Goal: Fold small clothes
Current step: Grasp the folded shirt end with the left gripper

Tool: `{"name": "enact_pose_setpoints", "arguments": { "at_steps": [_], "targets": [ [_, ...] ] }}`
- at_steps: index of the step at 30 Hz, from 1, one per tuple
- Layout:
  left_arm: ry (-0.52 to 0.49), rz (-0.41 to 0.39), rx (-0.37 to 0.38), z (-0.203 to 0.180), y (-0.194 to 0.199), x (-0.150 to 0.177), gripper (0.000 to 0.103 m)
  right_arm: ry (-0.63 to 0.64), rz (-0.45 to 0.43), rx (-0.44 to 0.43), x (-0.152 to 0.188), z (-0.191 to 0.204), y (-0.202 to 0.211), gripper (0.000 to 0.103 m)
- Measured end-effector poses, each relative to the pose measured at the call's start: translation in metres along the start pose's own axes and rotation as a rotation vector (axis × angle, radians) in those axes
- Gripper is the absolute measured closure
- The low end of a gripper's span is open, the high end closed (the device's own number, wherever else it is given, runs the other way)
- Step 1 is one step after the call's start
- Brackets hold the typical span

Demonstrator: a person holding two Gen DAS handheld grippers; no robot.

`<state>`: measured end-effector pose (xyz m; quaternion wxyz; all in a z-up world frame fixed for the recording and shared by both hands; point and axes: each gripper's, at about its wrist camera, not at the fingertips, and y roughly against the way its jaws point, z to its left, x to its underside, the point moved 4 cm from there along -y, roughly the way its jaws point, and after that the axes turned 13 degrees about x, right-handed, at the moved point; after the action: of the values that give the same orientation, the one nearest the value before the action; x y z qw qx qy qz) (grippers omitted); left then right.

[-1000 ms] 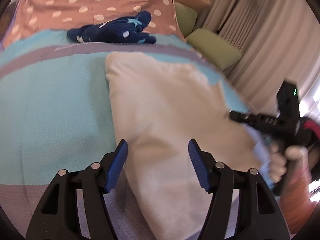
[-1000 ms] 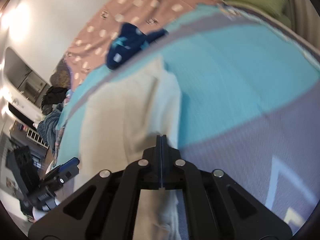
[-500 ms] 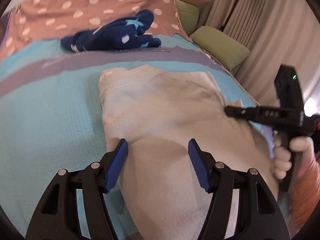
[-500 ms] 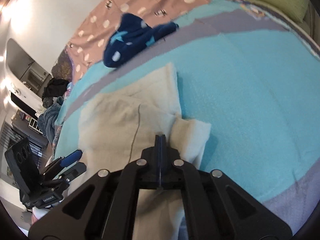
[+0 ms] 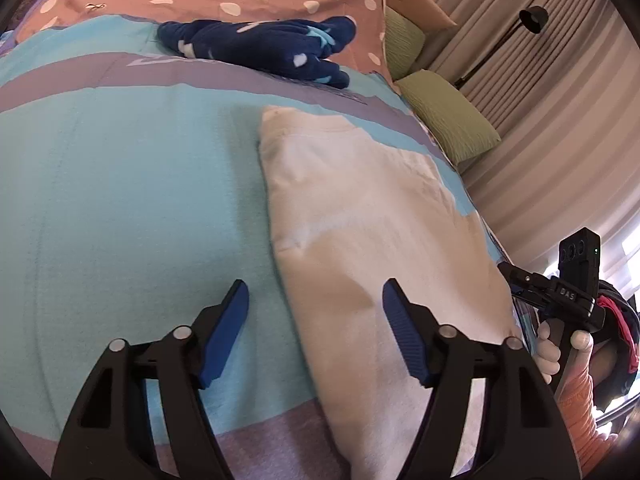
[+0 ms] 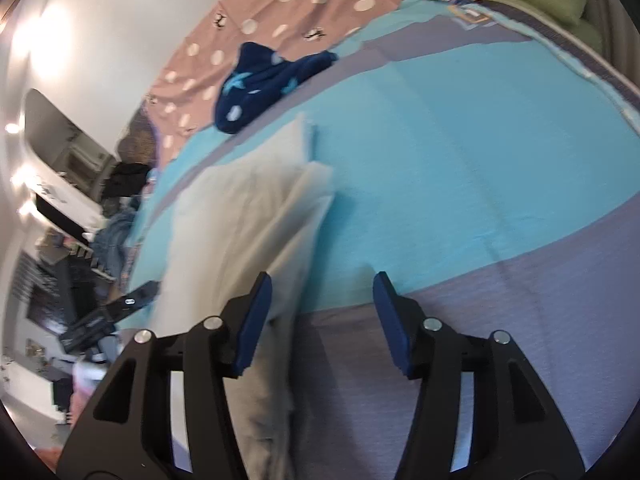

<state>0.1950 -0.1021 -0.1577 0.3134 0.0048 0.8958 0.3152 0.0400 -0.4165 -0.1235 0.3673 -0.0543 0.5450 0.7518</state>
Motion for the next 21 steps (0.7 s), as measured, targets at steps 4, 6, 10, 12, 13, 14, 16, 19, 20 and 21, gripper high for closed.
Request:
{"name": "enact_pose_setpoints", "arguments": {
  "at_steps": [4,6,10,12,13,14,16,19,20,21],
  "targets": [
    [-0.012,0.023,0.024,-0.001,-0.010,-0.009,0.029,0.029,0.042,-0.104,-0.003,0.009,-0.012,0.040],
    [-0.011,0.032,0.045,-0.001,-0.016,-0.014,0.029,0.034,0.053,-0.132,-0.009,0.011,-0.021,0.040],
    [0.006,0.047,0.115,0.004,-0.030,-0.027,0.028,0.024,0.072,-0.188,-0.027,0.016,-0.037,0.040],
    [0.027,0.042,0.152,0.008,-0.033,-0.032,0.028,0.039,0.073,-0.198,-0.034,0.021,-0.045,0.040],
    [0.046,0.038,0.179,0.011,-0.035,-0.037,0.028,0.048,0.072,-0.197,-0.036,0.023,-0.047,0.041],
    [0.053,0.036,0.191,0.012,-0.037,-0.039,0.028,0.065,0.071,-0.195,-0.039,0.027,-0.050,0.041],
    [0.051,0.039,0.198,0.012,-0.041,-0.044,0.031,0.093,0.069,-0.191,-0.043,0.033,-0.054,0.041],
    [0.023,0.043,0.168,0.009,-0.046,-0.047,0.043,0.117,0.066,-0.190,-0.045,0.038,-0.058,0.043],
    [0.017,0.042,0.160,0.010,-0.048,-0.048,0.046,0.123,0.066,-0.186,-0.045,0.040,-0.059,0.045],
    [0.016,0.039,0.149,0.011,-0.049,-0.050,0.055,0.127,0.064,-0.183,-0.045,0.041,-0.060,0.047]
  ]
}}
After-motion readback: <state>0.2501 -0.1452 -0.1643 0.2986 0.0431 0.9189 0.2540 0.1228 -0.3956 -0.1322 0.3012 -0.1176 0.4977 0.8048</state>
